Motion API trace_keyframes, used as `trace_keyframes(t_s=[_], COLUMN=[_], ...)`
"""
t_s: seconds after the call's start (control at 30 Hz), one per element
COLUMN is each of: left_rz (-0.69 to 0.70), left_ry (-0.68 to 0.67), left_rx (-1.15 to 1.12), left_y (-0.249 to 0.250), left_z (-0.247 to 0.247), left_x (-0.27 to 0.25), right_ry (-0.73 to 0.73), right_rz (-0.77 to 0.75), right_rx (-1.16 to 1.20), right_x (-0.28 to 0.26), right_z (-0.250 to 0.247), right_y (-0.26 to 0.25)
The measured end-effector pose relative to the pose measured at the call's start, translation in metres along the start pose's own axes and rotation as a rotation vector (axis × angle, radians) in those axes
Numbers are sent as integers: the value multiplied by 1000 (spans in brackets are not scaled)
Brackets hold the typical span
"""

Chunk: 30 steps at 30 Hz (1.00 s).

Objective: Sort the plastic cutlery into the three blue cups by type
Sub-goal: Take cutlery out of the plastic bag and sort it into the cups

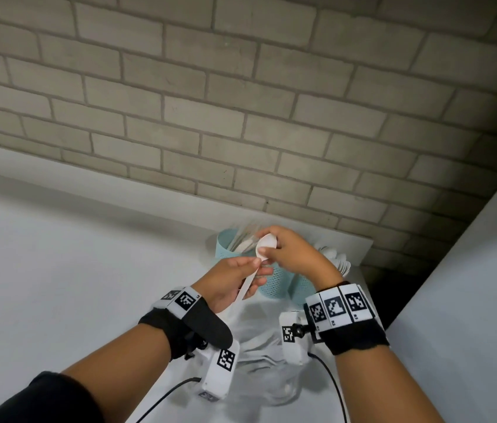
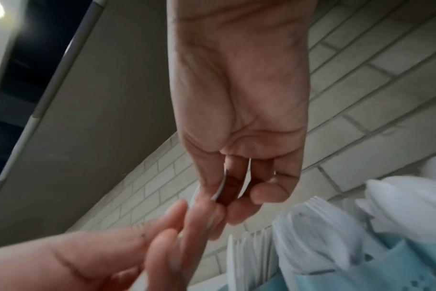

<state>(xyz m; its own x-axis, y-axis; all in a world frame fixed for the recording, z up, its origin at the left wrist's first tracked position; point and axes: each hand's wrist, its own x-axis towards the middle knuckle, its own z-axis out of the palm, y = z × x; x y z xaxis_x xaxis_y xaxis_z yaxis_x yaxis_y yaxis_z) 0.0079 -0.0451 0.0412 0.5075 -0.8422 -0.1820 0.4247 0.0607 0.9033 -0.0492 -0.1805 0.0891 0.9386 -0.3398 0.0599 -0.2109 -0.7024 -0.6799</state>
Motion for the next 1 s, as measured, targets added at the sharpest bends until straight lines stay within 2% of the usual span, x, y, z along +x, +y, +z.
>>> trace_keyframes(t_s=[0.1, 0.23, 0.3, 0.4, 0.5, 0.6, 0.7, 0.8, 0.9, 1.0], left_rz=[-41, -102, -166, -234, -247, -198, -166, -161, -158, -142], left_ry=[-24, -64, -106, -256, -311, -317, -253, -248, -254, -281], left_rx=[74, 306, 627, 1329, 1665, 1760, 1738, 1758, 1812, 1838], left_y=[-5, -15, -22, -34, -41, -47, -51, -53, -56, -56], left_z=[9, 17, 18, 19, 19, 16, 11, 6, 3, 0], left_x=[-2, -4, -7, -12, -17, -16, -17, -18, -18, -20], right_ry=[78, 350, 503, 720, 831, 883, 930, 925, 884, 749], right_rz=[90, 253, 285, 268, 249, 218, 197, 199, 205, 256], right_rx=[36, 23, 6, -50, -139, -173, -208, -268, -358, -499], right_x=[-16, -31, -37, -52, -67, -72, -75, -74, -72, -68], right_z=[-14, -38, -49, -63, -70, -70, -70, -64, -57, -48], right_y=[8, 26, 34, 38, 39, 43, 48, 53, 56, 56])
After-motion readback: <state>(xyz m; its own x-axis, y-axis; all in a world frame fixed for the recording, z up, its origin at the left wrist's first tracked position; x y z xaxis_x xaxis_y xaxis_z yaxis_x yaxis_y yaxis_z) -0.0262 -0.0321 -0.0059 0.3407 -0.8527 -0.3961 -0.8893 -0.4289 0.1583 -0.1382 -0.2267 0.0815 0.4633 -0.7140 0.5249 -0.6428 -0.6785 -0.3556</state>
